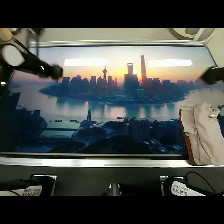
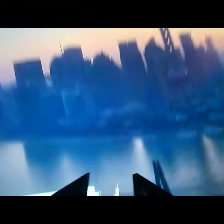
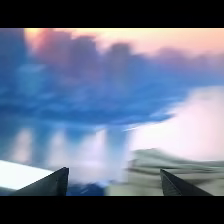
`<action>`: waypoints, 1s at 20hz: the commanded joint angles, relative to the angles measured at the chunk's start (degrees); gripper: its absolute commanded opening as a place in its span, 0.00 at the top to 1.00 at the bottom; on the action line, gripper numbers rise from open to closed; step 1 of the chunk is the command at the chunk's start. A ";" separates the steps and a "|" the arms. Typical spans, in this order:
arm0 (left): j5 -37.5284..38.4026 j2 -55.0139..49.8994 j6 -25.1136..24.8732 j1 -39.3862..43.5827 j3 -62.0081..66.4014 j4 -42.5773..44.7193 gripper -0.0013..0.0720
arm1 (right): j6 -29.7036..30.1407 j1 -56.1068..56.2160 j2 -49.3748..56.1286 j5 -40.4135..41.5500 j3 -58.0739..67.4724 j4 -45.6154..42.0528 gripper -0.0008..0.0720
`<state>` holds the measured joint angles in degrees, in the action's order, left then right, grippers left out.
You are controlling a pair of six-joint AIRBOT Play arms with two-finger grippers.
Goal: Fold the shirts.
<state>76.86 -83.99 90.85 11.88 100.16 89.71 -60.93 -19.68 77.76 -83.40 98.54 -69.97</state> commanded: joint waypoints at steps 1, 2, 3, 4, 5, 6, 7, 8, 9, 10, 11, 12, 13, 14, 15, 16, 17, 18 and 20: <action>15.06 -2.47 -1.66 0.70 -5.27 0.44 0.40 | -0.31 12.41 2.51 -6.40 -9.35 -1.84 0.16; 10.40 0.02 -0.09 0.55 -8.79 0.50 0.40 | -0.33 13.88 2.40 -6.03 -12.07 -2.43 0.16; 5.03 2.56 2.36 0.33 -11.93 0.52 0.40 | -0.37 14.84 2.40 -5.99 -13.57 -3.50 0.16; 0.00 4.59 4.81 0.00 -14.45 0.52 0.40 | -0.74 15.47 2.43 -5.99 -14.29 -4.92 0.16; -2.56 5.51 6.36 -0.22 -15.56 0.52 0.40 | -0.96 15.61 2.40 -5.81 -14.29 -5.95 0.16; -2.86 5.55 6.56 -0.37 -15.54 0.50 0.29 | -0.92 15.61 2.29 -5.79 -14.25 -6.16 0.16; -2.82 5.46 6.51 -0.37 -15.56 0.63 0.21 | -0.44 15.61 2.23 -6.05 -14.25 -6.14 0.16; -2.80 5.42 6.54 -0.37 -15.56 0.66 0.21 | -0.33 15.61 2.23 -6.10 -14.25 -6.12 0.16; -2.80 5.42 6.54 -0.37 -15.56 0.66 0.21 | -0.33 15.61 2.23 -6.05 -14.25 -6.12 0.16; -2.84 5.38 6.54 -0.37 -15.56 0.68 0.21 | -0.33 15.61 2.23 -6.05 -14.25 -6.14 0.16; -2.84 5.35 6.54 -0.37 -15.56 0.66 0.21 | -0.33 15.61 2.23 -6.08 -14.25 -6.12 0.16; -2.84 5.33 6.54 -0.35 -15.56 0.66 0.21 | -0.33 15.61 2.23 -6.05 -14.25 -6.14 0.16; -2.82 5.31 6.54 -0.35 -15.56 0.66 0.21 | -0.33 15.61 2.25 -6.05 -14.25 -6.12 0.16; -2.82 5.31 6.54 -0.37 -15.56 0.66 0.21 | -0.33 15.61 2.25 -6.08 -14.25 -6.12 0.16; -2.84 5.31 6.54 -0.37 -15.56 0.66 0.21 | -0.33 15.61 2.23 -6.05 -14.25 -6.12 0.16; -2.84 5.31 6.54 -0.35 -15.56 0.66 0.21 | -0.33 15.61 2.25 -6.05 -14.25 -6.12 0.16; -2.84 5.31 6.54 -0.37 -15.56 0.66 0.21 | -0.33 15.61 2.23 -6.05 -14.25 -6.12 0.16; -2.84 5.31 6.54 -0.37 -15.56 0.66 0.21 | -0.33 15.61 2.25 -6.05 -14.25 -6.12 0.16; -2.84 5.31 6.54 -0.37 -15.56 0.66 0.21 | -0.33 15.61 2.25 -6.05 -14.25 -6.12 0.16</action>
<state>74.15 -78.72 97.32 11.57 84.64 90.37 -61.25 -4.12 79.96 -89.47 84.31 -76.09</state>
